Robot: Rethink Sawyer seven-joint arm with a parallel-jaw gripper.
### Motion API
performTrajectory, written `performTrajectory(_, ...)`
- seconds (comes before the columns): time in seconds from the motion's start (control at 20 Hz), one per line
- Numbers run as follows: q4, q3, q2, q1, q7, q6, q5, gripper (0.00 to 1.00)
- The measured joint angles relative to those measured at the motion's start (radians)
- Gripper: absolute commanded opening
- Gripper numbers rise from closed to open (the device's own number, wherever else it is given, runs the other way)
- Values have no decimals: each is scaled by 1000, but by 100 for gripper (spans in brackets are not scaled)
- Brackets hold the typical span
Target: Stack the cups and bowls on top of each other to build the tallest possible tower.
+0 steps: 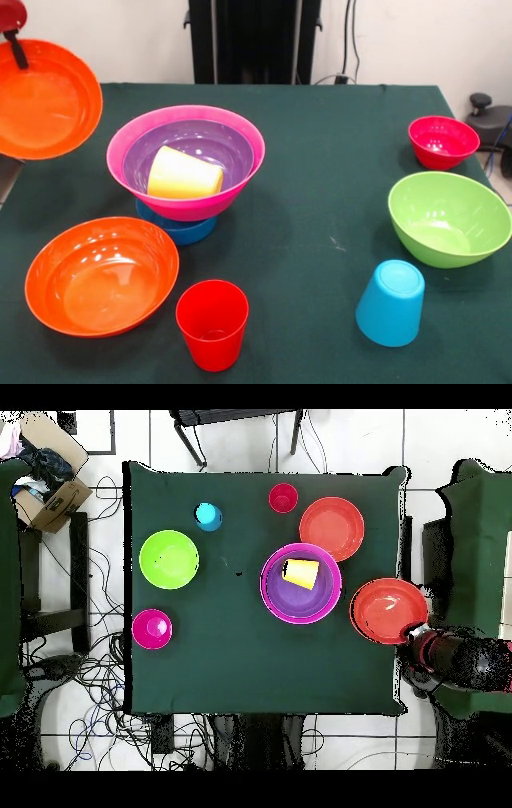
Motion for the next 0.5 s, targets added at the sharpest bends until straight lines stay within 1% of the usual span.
performTrajectory(0.25,42,50,-56,-30,0,0,43,0)
performTrajectory(0.35,49,58,-64,-36,0,0,50,0)
performTrajectory(0.5,78,98,-96,-64,0,0,81,0)
